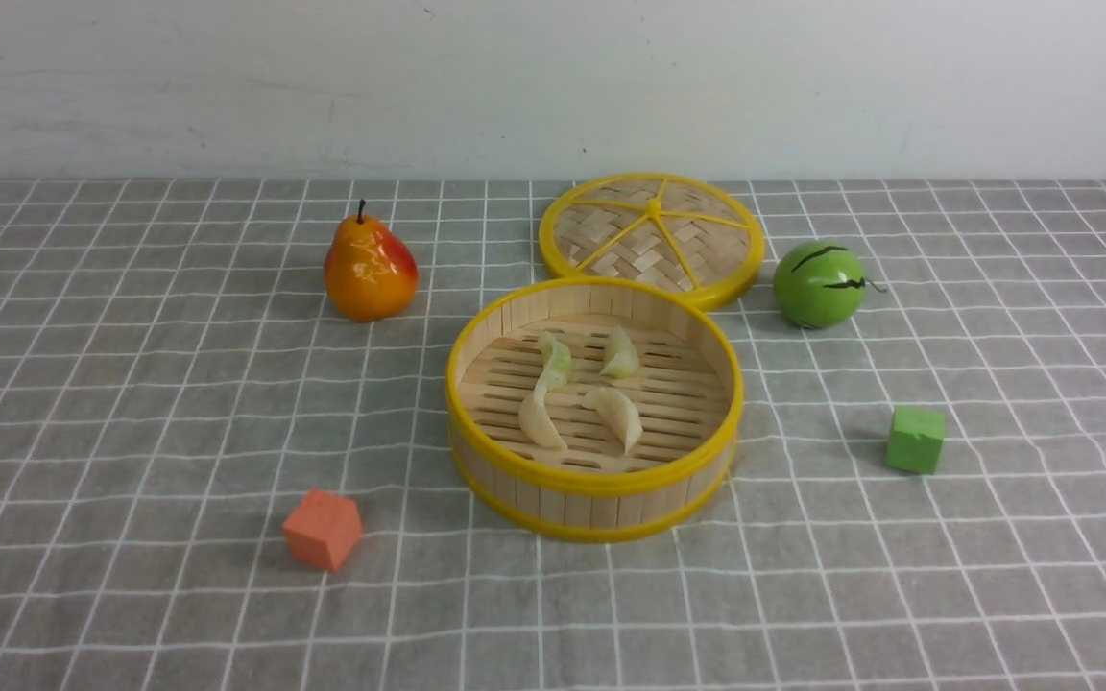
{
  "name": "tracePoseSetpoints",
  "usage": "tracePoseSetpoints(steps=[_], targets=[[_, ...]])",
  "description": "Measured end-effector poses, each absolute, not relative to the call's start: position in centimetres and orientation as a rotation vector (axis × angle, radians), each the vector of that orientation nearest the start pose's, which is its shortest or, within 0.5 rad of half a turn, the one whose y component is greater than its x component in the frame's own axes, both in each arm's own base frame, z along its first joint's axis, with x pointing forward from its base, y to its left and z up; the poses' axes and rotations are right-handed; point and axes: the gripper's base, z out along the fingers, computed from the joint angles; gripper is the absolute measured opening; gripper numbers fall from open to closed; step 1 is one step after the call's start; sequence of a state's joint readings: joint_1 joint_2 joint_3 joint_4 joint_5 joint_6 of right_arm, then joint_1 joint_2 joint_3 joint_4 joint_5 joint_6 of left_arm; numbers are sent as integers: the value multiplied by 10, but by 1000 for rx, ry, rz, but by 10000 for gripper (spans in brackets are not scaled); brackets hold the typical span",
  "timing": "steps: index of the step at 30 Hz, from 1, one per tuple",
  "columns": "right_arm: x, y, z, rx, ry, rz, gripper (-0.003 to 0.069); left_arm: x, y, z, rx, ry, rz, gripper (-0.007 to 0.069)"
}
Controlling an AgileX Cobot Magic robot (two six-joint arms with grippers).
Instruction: Put the dumplings into the steamer on the table with the grey tablecloth.
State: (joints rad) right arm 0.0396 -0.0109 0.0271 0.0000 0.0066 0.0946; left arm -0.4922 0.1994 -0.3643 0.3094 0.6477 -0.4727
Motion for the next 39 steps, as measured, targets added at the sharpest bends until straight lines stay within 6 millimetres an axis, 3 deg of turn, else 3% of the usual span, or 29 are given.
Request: tracePoseSetpoints(steps=[4,7,35,39], targets=[[54,4,177,86,1801,156,-2,53,-9,267,137,1953,-291,218],[52,5,174,91,1865,164,-2,53,-9,267,137,1956,-290,218],[52,5,173,101,1877,175,13,53,-9,266,137,1958,-289,232],[52,5,173,101,1877,175,20,53,-10,254,145,1923,-294,237]])
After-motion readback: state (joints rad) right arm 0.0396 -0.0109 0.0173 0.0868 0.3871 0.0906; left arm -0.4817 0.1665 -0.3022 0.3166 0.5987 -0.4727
